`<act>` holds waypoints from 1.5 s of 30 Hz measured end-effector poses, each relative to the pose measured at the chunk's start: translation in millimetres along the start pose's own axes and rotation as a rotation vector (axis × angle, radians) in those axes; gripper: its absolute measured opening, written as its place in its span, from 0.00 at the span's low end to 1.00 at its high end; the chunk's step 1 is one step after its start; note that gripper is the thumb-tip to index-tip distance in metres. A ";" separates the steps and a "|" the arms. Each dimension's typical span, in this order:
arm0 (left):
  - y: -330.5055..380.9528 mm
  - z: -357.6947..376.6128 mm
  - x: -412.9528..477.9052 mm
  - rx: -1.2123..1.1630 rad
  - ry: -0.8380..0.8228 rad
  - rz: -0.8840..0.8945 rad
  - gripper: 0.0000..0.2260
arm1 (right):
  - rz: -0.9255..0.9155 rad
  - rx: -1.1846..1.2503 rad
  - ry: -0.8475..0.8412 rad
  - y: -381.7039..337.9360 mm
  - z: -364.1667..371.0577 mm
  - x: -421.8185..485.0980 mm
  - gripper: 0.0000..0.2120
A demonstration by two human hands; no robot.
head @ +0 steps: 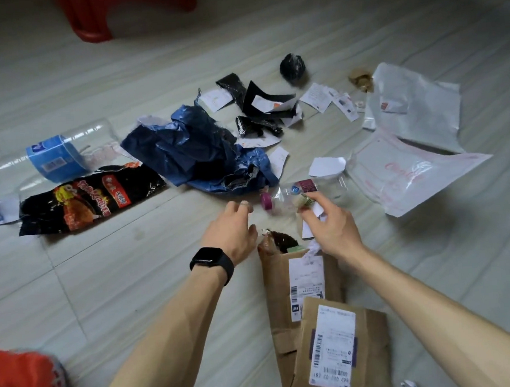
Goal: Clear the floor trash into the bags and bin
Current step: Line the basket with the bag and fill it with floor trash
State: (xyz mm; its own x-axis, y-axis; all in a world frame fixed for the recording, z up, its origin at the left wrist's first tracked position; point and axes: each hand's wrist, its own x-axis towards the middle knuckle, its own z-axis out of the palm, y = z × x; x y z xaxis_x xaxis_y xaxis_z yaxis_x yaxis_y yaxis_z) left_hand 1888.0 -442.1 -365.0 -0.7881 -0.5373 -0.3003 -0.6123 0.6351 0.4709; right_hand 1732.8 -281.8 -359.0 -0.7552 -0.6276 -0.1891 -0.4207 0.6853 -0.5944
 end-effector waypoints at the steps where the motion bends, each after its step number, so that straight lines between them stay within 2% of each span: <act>1: 11.5 1.5 10.7 0.027 0.034 0.064 0.19 | 0.030 0.006 0.030 3.5 -8.2 3.2 0.10; 5: 53.9 16.7 50.2 0.121 0.022 0.163 0.24 | 0.135 0.003 0.086 25.7 -33.4 15.5 0.09; 8: 66.0 34.1 57.3 0.210 0.034 0.195 0.20 | 0.193 -0.041 0.034 41.8 -40.1 15.0 0.11; 10: 64.4 52.0 51.9 0.253 -0.075 0.208 0.17 | 0.215 -0.054 0.009 52.5 -40.8 10.9 0.10; 12: 56.9 67.7 43.5 0.248 -0.219 0.105 0.17 | 0.223 -0.052 -0.001 59.2 -38.7 6.9 0.09; 15: 48.6 77.4 38.0 0.169 -0.199 -0.046 0.15 | 0.223 -0.036 -0.026 60.5 -31.8 3.4 0.09; 17: 48.2 80.4 39.5 0.138 -0.202 -0.073 0.10 | 0.228 -0.036 -0.041 58.8 -27.8 3.1 0.11; 21: 42.7 77.7 36.8 0.089 -0.235 -0.038 0.08 | 0.214 -0.005 -0.051 44.0 -23.4 5.8 0.12; 25: 18.7 39.2 23.1 0.001 -0.139 -0.070 0.04 | 0.136 0.042 -0.035 15.1 -20.2 12.4 0.10; 28: -10.3 -23.2 7.1 -0.057 0.014 -0.123 0.07 | 0.045 0.091 -0.025 -25.4 -6.5 13.8 0.09; 34: -67.5 -168.3 -77.7 -0.117 0.305 -0.136 0.03 | -0.139 0.247 -0.098 -146.1 32.0 -3.4 0.07; 40: -144.6 -284.3 -217.5 -0.061 0.507 -0.382 0.04 | -0.358 0.481 -0.243 -300.1 66.0 -58.7 0.11; 45: -205.6 -298.7 -335.5 0.007 0.637 -0.623 0.06 | -0.612 0.425 -0.484 -393.2 99.3 -134.8 0.07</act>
State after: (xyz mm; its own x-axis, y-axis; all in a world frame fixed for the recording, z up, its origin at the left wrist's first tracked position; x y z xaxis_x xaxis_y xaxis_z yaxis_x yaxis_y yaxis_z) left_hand 2297.0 -558.2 -113.3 -0.1294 -0.9914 0.0188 -0.9201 0.1271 0.3705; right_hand 2049.9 -503.3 -177.3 -0.1229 -0.9924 0.0046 -0.3860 0.0436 -0.9215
